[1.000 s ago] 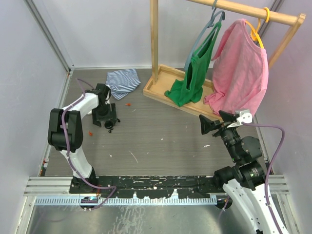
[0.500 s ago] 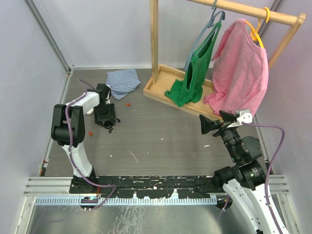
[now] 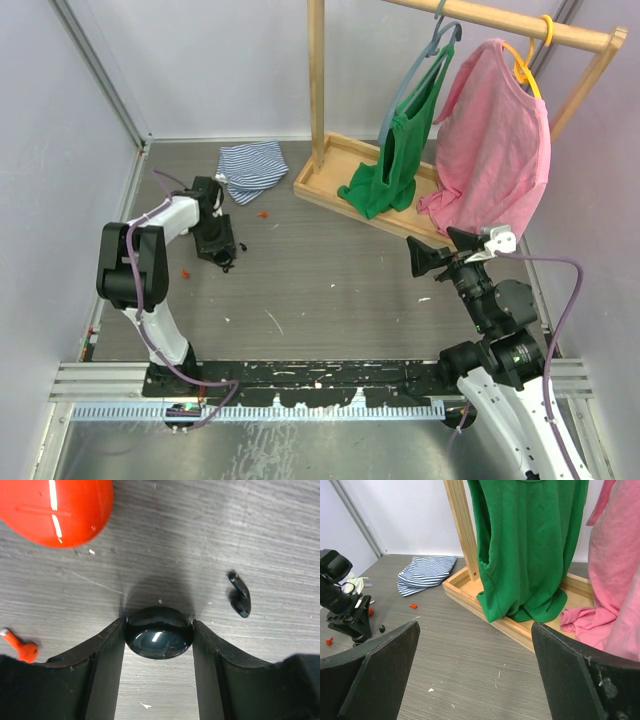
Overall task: Insert the wireless bluetooth earbuds into the charging case
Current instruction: Pick up the charging case at the center of the board, then adjust the charging case.
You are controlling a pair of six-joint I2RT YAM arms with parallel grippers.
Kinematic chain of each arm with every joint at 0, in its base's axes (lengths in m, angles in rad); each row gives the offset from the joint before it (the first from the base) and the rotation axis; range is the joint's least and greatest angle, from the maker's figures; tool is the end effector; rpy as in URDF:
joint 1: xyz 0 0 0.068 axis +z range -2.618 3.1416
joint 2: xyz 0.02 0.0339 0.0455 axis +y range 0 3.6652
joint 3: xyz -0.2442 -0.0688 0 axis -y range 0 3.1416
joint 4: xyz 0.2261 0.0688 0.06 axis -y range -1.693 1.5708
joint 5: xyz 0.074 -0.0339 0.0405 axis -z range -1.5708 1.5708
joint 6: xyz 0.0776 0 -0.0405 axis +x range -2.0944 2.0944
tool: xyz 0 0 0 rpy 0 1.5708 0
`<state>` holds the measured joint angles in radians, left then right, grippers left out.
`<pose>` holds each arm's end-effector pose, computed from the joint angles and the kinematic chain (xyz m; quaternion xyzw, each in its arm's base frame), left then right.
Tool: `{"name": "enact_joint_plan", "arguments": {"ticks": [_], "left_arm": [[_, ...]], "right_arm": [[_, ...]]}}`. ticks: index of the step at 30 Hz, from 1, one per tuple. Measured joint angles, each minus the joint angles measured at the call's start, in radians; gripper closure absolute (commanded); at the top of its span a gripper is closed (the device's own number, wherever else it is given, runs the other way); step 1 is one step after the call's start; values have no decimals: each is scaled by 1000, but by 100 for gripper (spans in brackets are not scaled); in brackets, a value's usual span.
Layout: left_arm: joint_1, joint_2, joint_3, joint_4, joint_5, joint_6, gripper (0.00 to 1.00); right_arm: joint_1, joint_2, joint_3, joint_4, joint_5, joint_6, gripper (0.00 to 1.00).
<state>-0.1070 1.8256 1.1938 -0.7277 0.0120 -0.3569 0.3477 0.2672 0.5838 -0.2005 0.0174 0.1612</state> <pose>0.3292 -0.0363 0.1165 -0.1233 0.9867 -0.0300 0.1013 0.1238 0.0434 0.3229 -0.0554 0.6626 0.1824 0.7243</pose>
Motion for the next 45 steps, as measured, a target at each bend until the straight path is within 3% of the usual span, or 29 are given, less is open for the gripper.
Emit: {"name": "enact_joint_plan", "arguments": {"ticks": [10, 17, 29, 38, 45], "left_arm": [[0, -172, -113, 87, 122, -117, 54], [-3, -339, -215, 191, 235, -246, 53], [-82, -611, -454, 463, 289, -569, 54], [-165, -735, -623, 641, 199, -826, 54], [-249, -815, -661, 709, 113, -963, 53]], "right_arm": [[0, 135, 19, -1, -101, 7, 0], [0, 247, 32, 73, -280, 42, 0], [45, 443, -189, 562, -449, 217, 0], [263, 681, -217, 946, -403, 180, 1], [415, 892, -216, 1154, -315, 99, 3]]}}
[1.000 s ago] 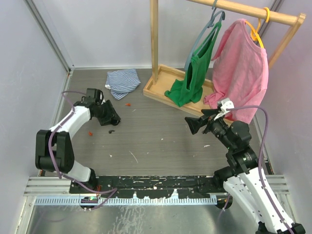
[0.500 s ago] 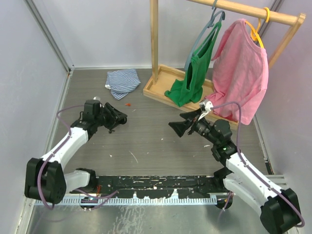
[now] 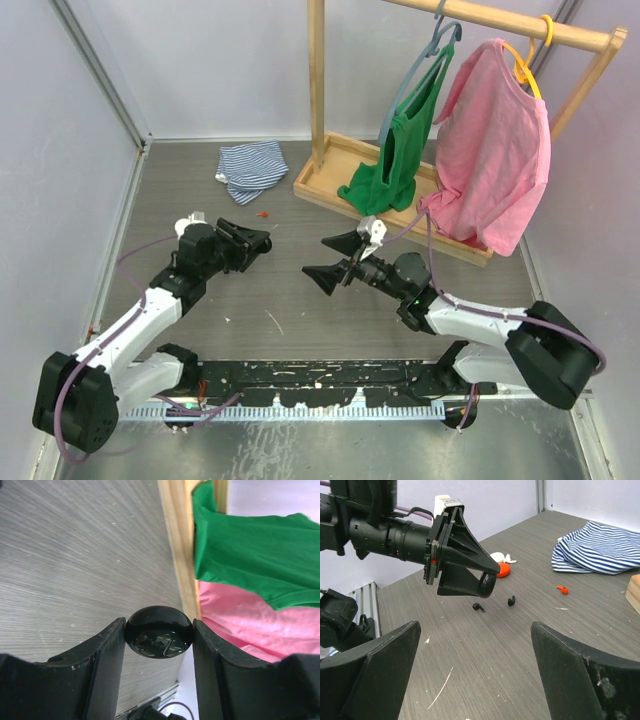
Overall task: Insert the wireless bluetooth earbuds into the charging case
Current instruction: Adjust the charging case.
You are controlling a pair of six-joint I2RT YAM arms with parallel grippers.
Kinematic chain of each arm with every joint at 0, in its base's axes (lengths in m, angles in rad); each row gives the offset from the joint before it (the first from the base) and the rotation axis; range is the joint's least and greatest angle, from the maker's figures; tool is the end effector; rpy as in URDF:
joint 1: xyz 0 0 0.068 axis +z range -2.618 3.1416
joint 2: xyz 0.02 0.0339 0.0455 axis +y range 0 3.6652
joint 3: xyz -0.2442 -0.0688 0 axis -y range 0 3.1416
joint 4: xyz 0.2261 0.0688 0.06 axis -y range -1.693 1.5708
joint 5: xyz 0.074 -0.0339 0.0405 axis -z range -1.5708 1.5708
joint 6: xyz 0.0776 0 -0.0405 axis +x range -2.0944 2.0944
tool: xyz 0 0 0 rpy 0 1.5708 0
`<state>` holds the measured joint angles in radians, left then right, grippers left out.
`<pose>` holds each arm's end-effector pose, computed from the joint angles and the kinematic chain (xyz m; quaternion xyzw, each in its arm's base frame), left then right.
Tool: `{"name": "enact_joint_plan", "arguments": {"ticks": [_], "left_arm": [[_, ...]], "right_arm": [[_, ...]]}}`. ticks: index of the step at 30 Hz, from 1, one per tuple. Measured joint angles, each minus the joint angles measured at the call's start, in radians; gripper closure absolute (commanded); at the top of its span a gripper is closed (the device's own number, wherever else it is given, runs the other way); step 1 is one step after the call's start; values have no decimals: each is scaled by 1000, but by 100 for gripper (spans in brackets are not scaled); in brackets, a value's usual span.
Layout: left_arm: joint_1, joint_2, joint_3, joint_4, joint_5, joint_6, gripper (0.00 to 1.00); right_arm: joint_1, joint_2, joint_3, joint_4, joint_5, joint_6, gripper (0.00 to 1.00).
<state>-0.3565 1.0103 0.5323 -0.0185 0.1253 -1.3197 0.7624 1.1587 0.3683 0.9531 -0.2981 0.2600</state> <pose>0.2321 -0.0968 0.1977 -0.3688 0.7748 -0.4156 0.3016 0.1796 0.2030 0.2428 -0.2688 0.5919 0.4526 0.6104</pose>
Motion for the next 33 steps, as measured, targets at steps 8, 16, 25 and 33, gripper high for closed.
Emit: {"name": "enact_joint_plan", "arguments": {"ticks": [8, 16, 25, 33], "left_arm": [[-62, -85, -21, 45, -90, -103, 53], [-119, -137, -27, 62, -171, -163, 53], [-155, -146, -27, 74, -209, -185, 53], [-188, -146, -27, 76, -238, -192, 52]], "right_arm": [[75, 166, 5, 229, 124, -28, 10], [109, 379, 52, 471, 211, 2, 19], [129, 566, 157, 551, 238, 28, 21], [135, 632, 220, 557, 229, 37, 27]]}}
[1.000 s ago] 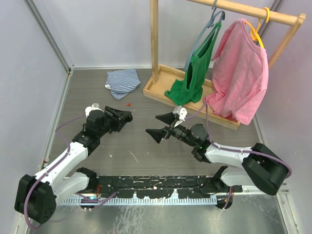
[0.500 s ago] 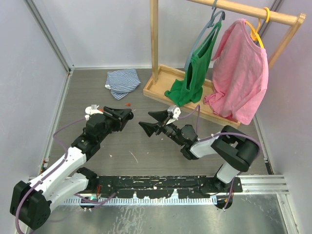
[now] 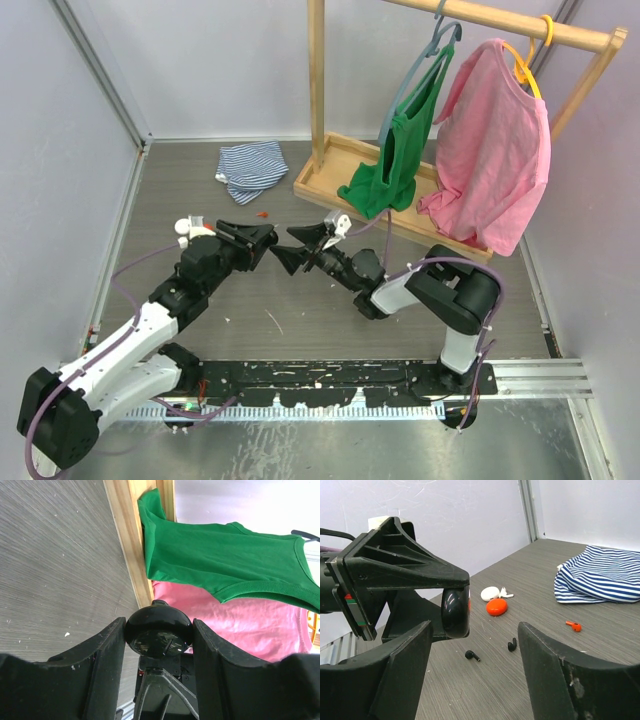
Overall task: Insert the wireless bluetooth earbuds into the charging case
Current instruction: Adjust the charging case.
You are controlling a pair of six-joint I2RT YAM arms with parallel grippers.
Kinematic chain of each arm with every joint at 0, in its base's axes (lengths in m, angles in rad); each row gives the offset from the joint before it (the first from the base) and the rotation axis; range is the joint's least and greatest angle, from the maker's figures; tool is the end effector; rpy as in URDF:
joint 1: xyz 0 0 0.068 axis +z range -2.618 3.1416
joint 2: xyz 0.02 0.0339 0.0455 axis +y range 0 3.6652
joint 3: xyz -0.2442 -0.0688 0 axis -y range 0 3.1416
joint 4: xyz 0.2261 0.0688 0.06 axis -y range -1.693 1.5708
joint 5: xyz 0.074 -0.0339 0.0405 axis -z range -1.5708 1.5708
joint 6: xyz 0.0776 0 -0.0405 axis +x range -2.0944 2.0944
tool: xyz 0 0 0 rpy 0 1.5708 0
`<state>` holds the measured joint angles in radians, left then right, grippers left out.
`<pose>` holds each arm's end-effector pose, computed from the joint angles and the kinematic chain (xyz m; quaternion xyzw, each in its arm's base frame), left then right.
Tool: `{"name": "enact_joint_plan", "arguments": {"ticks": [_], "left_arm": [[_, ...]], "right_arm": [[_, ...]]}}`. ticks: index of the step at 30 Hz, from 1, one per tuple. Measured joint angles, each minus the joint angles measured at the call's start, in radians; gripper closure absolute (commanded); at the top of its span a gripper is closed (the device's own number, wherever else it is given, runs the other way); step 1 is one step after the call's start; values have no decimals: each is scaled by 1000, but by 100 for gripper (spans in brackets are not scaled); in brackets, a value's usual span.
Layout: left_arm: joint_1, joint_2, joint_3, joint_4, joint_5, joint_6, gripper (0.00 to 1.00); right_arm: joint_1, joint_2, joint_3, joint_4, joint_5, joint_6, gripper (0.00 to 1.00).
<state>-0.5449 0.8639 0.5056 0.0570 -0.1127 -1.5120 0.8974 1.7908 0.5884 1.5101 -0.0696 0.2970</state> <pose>0.2085 -0.1161 0.2312 -0.4033 0.6962 -0.4837 0.3444 0.2172 0.2809 0.2083 -0.2013 0.5553 0.4706 0.6555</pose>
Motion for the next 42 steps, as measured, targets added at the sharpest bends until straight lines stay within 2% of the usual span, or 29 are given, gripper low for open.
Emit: {"name": "enact_joint_plan", "arguments": {"ticks": [6, 12, 21, 24, 31, 36, 38, 42], "left_arm": [[-17, 0, 0, 15, -14, -9, 52], [-25, 2, 0, 33, -15, -21, 51], [-39, 2, 0, 43, -24, -23, 49], [-41, 3, -1, 43, -27, -23, 47], [-47, 3, -3, 51, -31, -20, 36], [-51, 18, -3, 66, -29, 11, 19], [-51, 29, -3, 66, -29, 36, 15], [-51, 35, 11, 58, -23, 113, 11]], "right_arm": [[2, 16, 11, 0, -5, 7, 31], [4, 34, 31, 1, -25, 21, 40], [4, 40, 42, 2, -53, 29, 62], [4, 40, 42, 4, -66, 31, 67], [4, 40, 42, 3, -87, 26, 89], [0, 35, 42, 3, -114, 26, 92], [-6, 25, 42, 0, -132, 26, 95], [-30, -13, 29, -16, -177, 32, 95]]}}
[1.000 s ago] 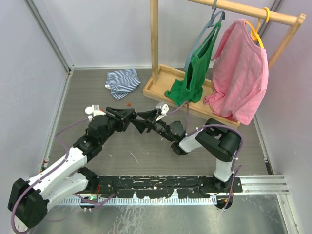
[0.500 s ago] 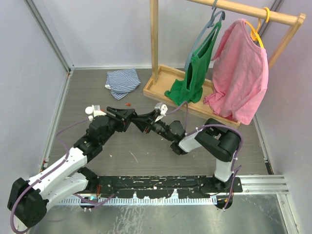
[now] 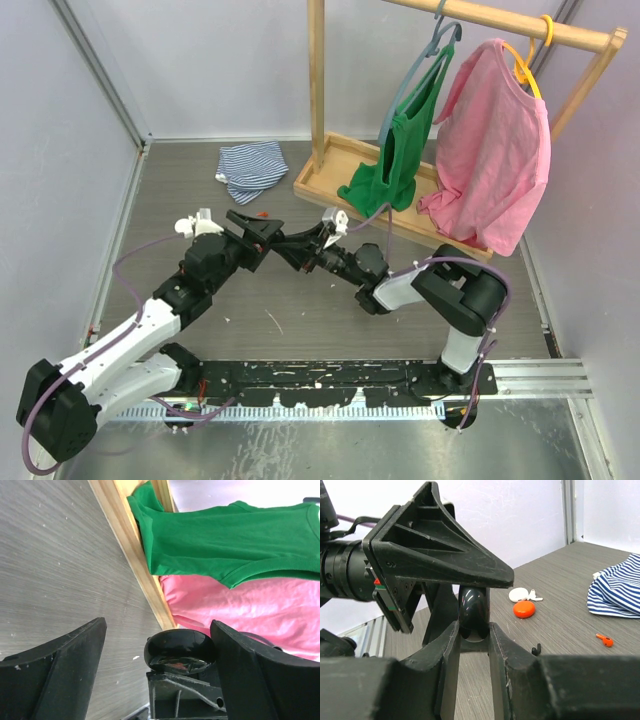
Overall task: Insert the wireless bluetooth earbuds into the charging case
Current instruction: Adjust the charging case.
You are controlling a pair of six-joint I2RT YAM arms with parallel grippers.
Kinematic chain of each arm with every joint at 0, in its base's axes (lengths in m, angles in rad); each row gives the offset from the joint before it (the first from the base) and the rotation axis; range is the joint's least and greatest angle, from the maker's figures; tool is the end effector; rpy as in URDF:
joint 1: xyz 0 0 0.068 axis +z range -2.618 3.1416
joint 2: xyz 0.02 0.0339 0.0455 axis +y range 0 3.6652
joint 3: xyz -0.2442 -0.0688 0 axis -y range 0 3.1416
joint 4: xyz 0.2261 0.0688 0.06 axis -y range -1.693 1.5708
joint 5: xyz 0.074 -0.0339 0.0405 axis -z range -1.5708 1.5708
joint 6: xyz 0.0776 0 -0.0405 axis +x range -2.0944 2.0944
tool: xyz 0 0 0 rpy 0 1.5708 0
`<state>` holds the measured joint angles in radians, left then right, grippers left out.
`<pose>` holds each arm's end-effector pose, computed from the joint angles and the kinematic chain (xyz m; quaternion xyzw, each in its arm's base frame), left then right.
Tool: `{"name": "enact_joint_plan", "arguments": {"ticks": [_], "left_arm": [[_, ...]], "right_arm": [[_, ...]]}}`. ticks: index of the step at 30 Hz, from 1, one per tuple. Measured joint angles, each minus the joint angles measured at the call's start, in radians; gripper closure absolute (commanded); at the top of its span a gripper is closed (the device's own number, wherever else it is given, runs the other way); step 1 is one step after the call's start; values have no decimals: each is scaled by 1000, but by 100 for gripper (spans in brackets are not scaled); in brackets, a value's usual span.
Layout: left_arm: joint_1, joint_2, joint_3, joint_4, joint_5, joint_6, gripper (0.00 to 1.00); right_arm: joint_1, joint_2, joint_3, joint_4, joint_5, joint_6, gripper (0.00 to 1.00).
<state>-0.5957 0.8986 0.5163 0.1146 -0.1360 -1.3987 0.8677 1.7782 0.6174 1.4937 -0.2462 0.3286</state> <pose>0.2092 -0.1291 0.2360 -0.3480 0.7141 -0.4789 0.3737 0.2161 0.2842 0.2178 -0.2497 0.5284 0.5141 0.6279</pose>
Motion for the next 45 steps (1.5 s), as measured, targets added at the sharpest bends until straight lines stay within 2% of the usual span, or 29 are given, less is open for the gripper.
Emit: {"name": "enact_joint_plan", "arguments": {"ticks": [8, 16, 22, 27, 35, 45], "left_arm": [[0, -1, 170, -124, 15, 296, 8], [1, -1, 303, -254, 88, 587, 6], [10, 58, 445, -370, 239, 830, 5], [29, 153, 568, -476, 439, 1001, 6], [74, 230, 620, -562, 692, 1109, 9], [82, 245, 624, -574, 826, 1153, 21]], "right_arm": [[-105, -89, -26, -39, -143, 68, 95], [-192, -226, -35, -209, -307, 98, 96], [-244, -307, -35, -337, -442, 112, 97], [-267, -350, -18, -455, -536, 106, 97], [-274, -410, 29, -610, -629, 62, 98], [-274, -415, 64, -671, -698, 47, 97]]}}
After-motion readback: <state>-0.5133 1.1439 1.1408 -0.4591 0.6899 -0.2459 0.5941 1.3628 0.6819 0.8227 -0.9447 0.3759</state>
